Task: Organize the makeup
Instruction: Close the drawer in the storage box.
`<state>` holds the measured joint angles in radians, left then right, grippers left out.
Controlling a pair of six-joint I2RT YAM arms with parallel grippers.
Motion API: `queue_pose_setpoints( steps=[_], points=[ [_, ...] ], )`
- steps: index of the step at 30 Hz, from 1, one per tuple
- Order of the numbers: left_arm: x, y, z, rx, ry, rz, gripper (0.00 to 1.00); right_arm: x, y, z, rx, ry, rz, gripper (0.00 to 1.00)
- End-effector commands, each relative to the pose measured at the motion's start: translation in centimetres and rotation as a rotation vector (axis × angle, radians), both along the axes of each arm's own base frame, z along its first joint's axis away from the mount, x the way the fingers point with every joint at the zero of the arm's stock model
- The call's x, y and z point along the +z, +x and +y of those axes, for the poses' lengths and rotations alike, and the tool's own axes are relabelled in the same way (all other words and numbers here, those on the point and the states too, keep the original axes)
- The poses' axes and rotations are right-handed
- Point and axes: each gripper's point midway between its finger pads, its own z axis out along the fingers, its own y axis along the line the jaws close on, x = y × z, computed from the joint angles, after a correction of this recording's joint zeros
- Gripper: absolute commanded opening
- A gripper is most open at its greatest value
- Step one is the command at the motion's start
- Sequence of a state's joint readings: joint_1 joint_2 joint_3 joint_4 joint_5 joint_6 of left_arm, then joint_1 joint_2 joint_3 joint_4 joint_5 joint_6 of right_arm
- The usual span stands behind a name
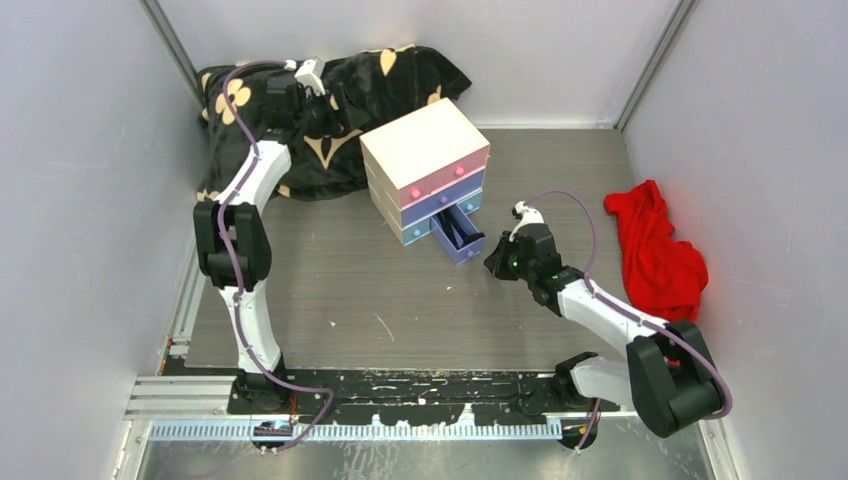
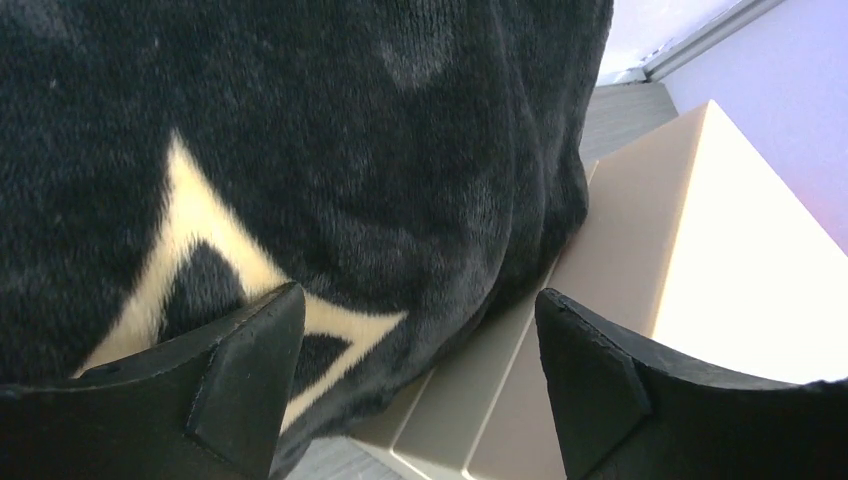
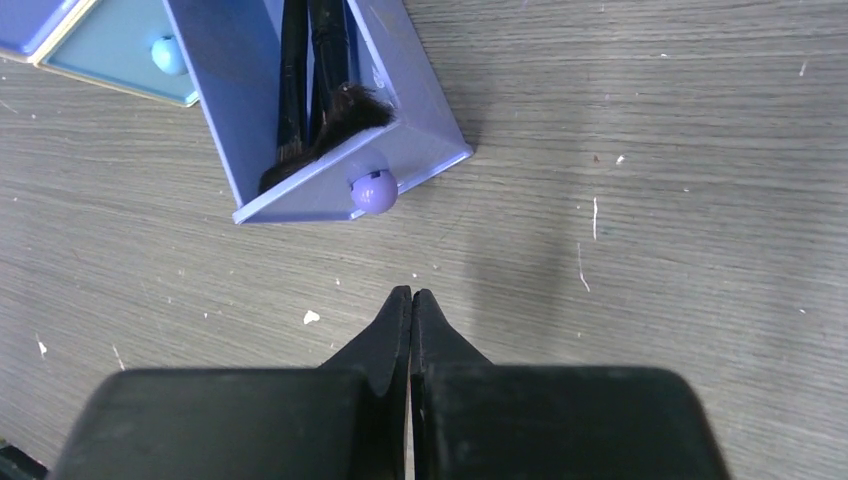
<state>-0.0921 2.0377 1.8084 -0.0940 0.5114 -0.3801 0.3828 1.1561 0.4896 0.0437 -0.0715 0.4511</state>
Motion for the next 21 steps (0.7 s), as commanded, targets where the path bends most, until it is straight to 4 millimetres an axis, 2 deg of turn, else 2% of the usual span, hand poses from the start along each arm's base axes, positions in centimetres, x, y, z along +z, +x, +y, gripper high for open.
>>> queue_pose_setpoints(
  steps=[1, 5, 10, 16, 21],
  points=[
    [3.7, 1.5, -1.0, -0.039, -0.071, -0.115, 0.84, 2.0, 2.7, 1.1, 0.001, 0.044, -0.103, 0.0],
    [1.0, 1.7, -2.3, -0.073, -0.077, -0.071, 0.84, 1.4, 3.7, 1.5, 0.0, 0.041, -0.099, 0.01],
    [-2.3, 0.7, -4.0, -0.121, -0.075, -0.013, 0.83, 1.2, 4.9, 2.2, 0.013, 0.047, -0.106, 0.01],
    [-5.0, -0.3, -5.9, -0.183, -0.085, 0.036, 0.83, 1.5, 6.4, 2.6, 0.018, 0.036, -0.134, 0.0],
    [-6.6, -0.5, -6.4, -0.213, -0.087, 0.07, 0.83, 1.6, 7.9, 3.1, 0.031, 0.02, -0.156, 0.01]
  ],
)
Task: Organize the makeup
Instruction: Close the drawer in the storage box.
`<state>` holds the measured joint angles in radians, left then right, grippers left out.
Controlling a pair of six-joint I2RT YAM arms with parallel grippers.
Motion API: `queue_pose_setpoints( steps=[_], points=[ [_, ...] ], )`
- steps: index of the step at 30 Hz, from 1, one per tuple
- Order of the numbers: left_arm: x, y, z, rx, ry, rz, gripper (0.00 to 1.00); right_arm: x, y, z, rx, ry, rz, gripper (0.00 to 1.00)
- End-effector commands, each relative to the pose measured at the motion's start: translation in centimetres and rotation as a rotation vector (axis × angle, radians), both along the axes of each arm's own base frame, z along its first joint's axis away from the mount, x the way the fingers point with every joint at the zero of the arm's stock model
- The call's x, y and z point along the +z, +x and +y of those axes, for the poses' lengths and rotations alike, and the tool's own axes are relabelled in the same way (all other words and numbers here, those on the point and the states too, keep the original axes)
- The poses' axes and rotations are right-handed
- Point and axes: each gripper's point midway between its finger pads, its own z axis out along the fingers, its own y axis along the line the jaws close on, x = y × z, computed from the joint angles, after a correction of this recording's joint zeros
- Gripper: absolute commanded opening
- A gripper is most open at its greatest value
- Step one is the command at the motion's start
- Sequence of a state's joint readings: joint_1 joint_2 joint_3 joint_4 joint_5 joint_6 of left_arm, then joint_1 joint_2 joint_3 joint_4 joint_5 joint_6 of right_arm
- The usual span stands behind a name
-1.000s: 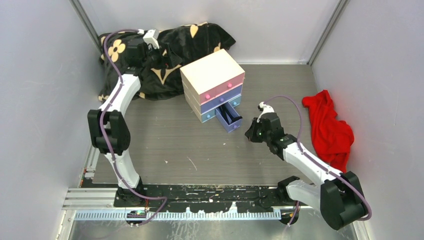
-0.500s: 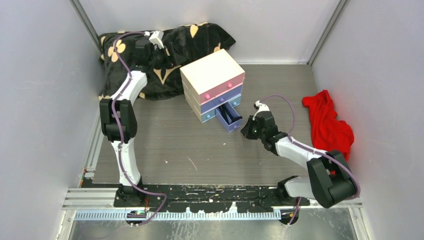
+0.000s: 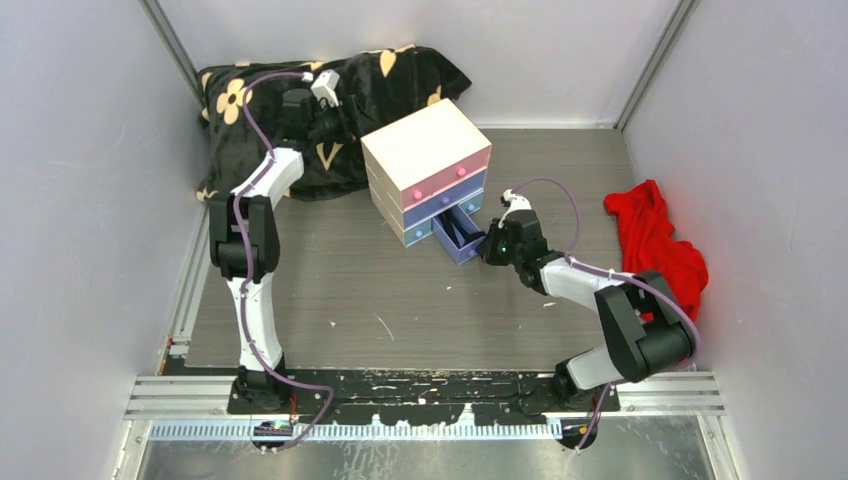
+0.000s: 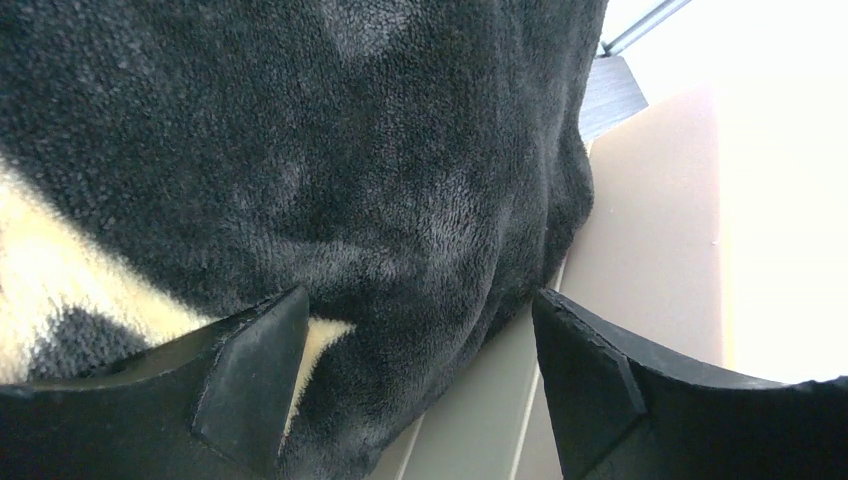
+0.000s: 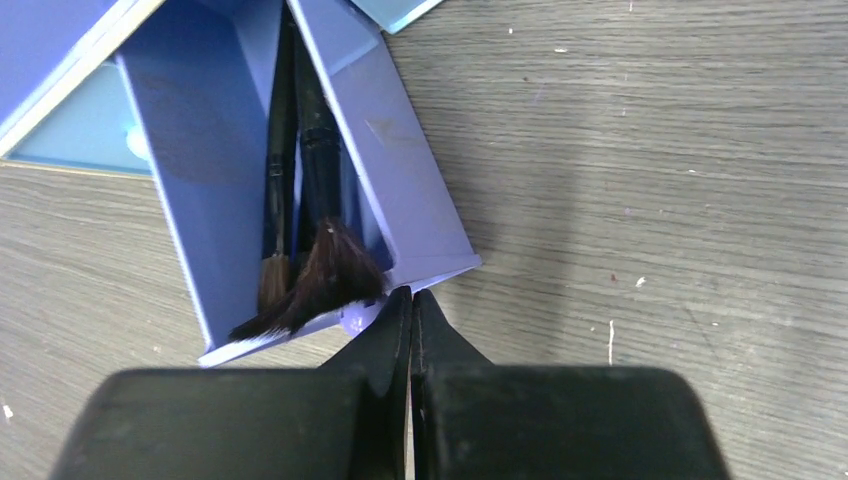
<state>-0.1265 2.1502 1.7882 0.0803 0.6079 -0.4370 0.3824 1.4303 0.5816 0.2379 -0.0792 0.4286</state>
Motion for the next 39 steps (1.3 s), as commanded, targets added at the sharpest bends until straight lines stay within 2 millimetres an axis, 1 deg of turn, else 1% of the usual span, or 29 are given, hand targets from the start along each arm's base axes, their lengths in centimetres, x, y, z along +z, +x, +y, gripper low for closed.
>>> queue_pose_setpoints(
  steps=[1, 6, 11, 15, 17, 18, 26, 29, 33, 36, 38, 39],
  points=[
    [-3.2, -1.5, -2.7, -0.105, -0.005, 0.072, 0.83, 3.5, 3.8, 1.5, 0.018, 0.033, -0.143, 0.01],
    [-3.4, -1.8, -2.6, -0.114, 0.003, 0.078, 0.82, 3.3, 5.1, 2.2, 0.032, 0.037, -0.157, 0.01],
    [-3.6, -2.2, -2.6, -0.122, 0.007, 0.086, 0.82, 4.4, 6.8, 2.8, 0.04, 0.037, -0.203, 0.01],
    [-3.7, -2.4, -2.7, -0.128, 0.009, 0.09, 0.82, 5.0, 7.7, 3.9, 0.053, 0.071, -0.223, 0.01],
    [-3.7, -2.5, -2.7, -0.131, 0.008, 0.092, 0.82, 5.0, 8.2, 4.6, 0.064, 0.093, -0.223, 0.0],
    [-3.7, -2.6, -2.8, -0.133, 0.007, 0.094, 0.82, 4.7, 8.4, 5.0, 0.071, 0.103, -0.216, 0.01],
    [-3.9, -3.0, -2.7, -0.142, 0.024, 0.098, 0.82, 3.7, 10.2, 9.0, 0.135, 0.143, -0.217, 0.0],
    [-3.9, -3.1, -2.5, -0.139, 0.036, 0.1, 0.82, 3.4, 10.9, 9.9, 0.139, 0.155, -0.22, 0.0],
    [-3.6, -3.3, -2.2, -0.136, 0.063, 0.092, 0.82, 3.6, 10.9, 9.6, 0.128, 0.146, -0.224, 0.01],
    [-3.2, -3.6, -2.0, -0.133, 0.084, 0.087, 0.84, 3.9, 9.9, 8.9, 0.13, 0.115, -0.226, 0.0],
    [-3.0, -3.7, -1.6, -0.119, 0.107, 0.087, 0.99, 4.4, 8.9, 8.1, 0.126, 0.09, -0.229, 0.02],
    [-3.0, -3.8, -1.3, -0.107, 0.123, 0.093, 1.0, 4.7, 8.4, 7.5, 0.122, 0.075, -0.232, 0.06]
  ],
)
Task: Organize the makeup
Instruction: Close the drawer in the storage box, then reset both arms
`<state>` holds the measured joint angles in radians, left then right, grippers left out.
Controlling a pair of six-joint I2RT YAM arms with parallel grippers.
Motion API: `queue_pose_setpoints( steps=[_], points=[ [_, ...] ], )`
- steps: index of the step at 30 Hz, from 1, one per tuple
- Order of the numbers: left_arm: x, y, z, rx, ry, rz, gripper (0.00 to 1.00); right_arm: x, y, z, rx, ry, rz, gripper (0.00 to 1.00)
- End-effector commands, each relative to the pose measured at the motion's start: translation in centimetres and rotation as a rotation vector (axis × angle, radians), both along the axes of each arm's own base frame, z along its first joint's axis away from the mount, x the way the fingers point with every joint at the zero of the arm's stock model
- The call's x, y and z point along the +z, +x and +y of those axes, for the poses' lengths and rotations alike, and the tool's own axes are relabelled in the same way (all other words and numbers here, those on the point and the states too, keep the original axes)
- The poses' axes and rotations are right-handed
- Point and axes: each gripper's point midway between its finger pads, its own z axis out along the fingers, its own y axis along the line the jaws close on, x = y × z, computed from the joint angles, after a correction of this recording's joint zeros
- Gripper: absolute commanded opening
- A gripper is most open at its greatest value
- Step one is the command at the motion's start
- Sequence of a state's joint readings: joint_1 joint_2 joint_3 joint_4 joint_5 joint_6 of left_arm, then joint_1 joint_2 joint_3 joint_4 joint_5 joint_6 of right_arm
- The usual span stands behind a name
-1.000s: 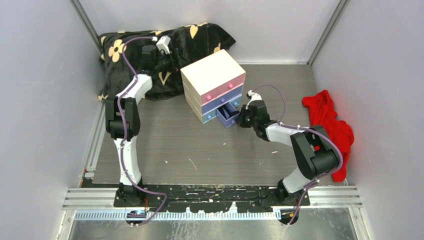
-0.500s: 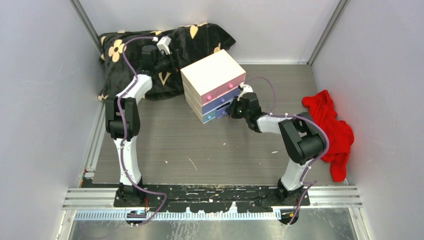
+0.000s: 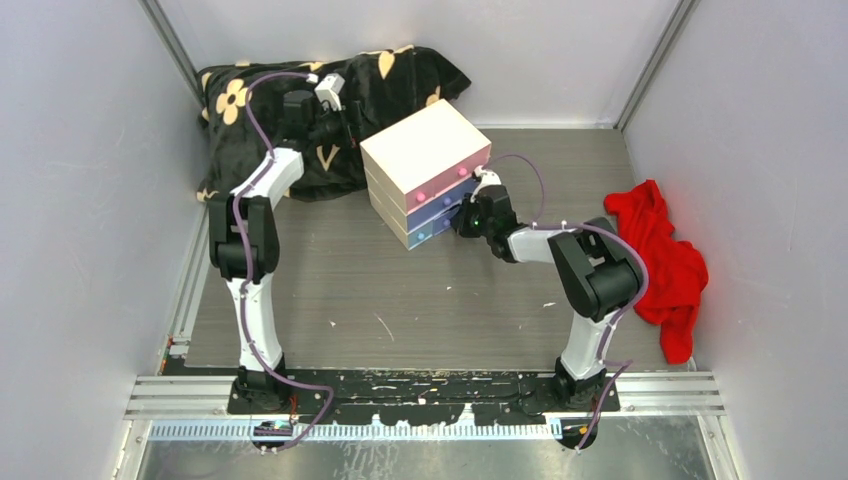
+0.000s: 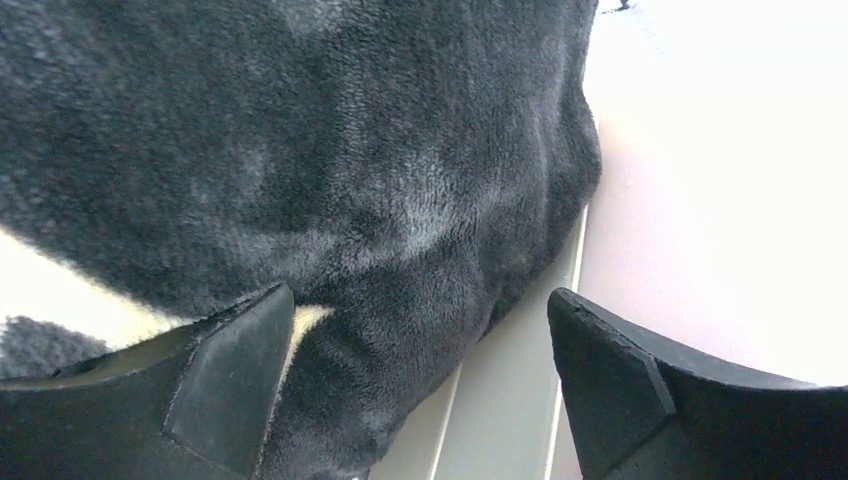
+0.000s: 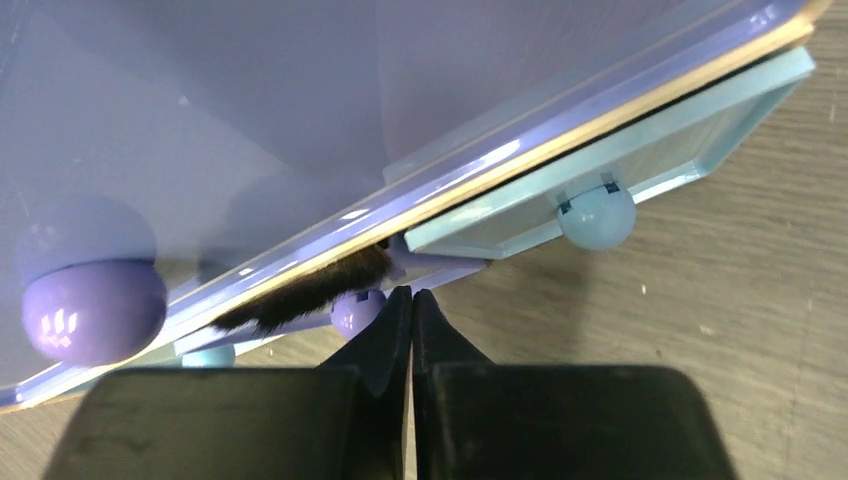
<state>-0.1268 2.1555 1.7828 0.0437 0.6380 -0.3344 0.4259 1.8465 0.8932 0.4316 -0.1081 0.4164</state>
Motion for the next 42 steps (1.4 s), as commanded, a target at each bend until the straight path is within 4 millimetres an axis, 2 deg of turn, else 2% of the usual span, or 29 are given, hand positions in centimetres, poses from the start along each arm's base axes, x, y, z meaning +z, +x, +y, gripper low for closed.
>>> queue_pose_setpoints(
  steps=[1, 2, 3, 4, 5, 6, 11, 17, 19, 22, 28, 30, 37, 42],
  points=[
    [-1.6, -3.3, -0.9, -0.035, 0.074, 0.119, 1.0, 6.0, -1.1, 0.7, 0.039, 0.014, -0.144, 0.14],
    [-1.7, -3.5, -0.6, -0.024, 0.093, 0.123, 1.0, 6.4, -1.8, 0.1, 0.031, -0.011, -0.15, 0.25],
    [-1.5, -3.7, -0.3, -0.011, 0.109, 0.125, 1.0, 6.8, -2.4, -0.7, 0.017, -0.04, -0.159, 0.42],
    [-1.5, -4.1, 0.1, 0.004, 0.124, 0.131, 1.0, 7.3, -3.1, -1.3, 0.01, -0.065, -0.17, 0.81],
    [-1.5, -4.5, 0.4, 0.017, 0.137, 0.133, 1.0, 8.0, -3.8, -2.0, 0.004, -0.092, -0.184, 0.98],
    [-1.3, -4.8, 0.8, 0.032, 0.149, 0.127, 1.0, 8.5, -4.4, -2.7, -0.002, -0.119, -0.192, 1.0],
    [-0.6, -6.4, 2.9, 0.127, 0.21, 0.085, 1.0, 12.3, -6.5, -5.8, -0.057, -0.192, -0.26, 1.0],
    [0.6, -7.3, 6.5, 0.292, 0.283, 0.101, 1.0, 14.9, -8.0, -7.7, -0.127, -0.194, -0.279, 1.0],
    [1.3, -7.8, 7.5, 0.325, 0.253, 0.123, 1.0, 15.4, -8.3, -8.2, -0.166, -0.172, -0.257, 1.0],
    [2.7, -8.8, 8.7, 0.37, 0.221, 0.104, 1.0, 16.4, -8.5, -10.1, -0.276, -0.181, -0.25, 1.0],
    [6.0, -11.3, 10.2, 0.434, 0.237, 0.01, 1.0, 19.1, -8.6, -11.5, -0.36, -0.161, -0.306, 1.0],
    [6.3, -11.7, 10.6, 0.441, 0.265, 0.016, 1.0, 19.4, -8.4, -11.7, -0.369, -0.178, -0.309, 1.0],
    [6.6, -12.7, 10.7, 0.436, 0.268, 0.007, 1.0, 18.8, -7.9, -12.0, -0.378, -0.226, -0.274, 1.0],
    [6.5, -12.9, 10.5, 0.43, 0.259, 0.013, 1.0, 19.4, -7.8, -12.0, -0.379, -0.22, -0.298, 1.0]
  ],
)
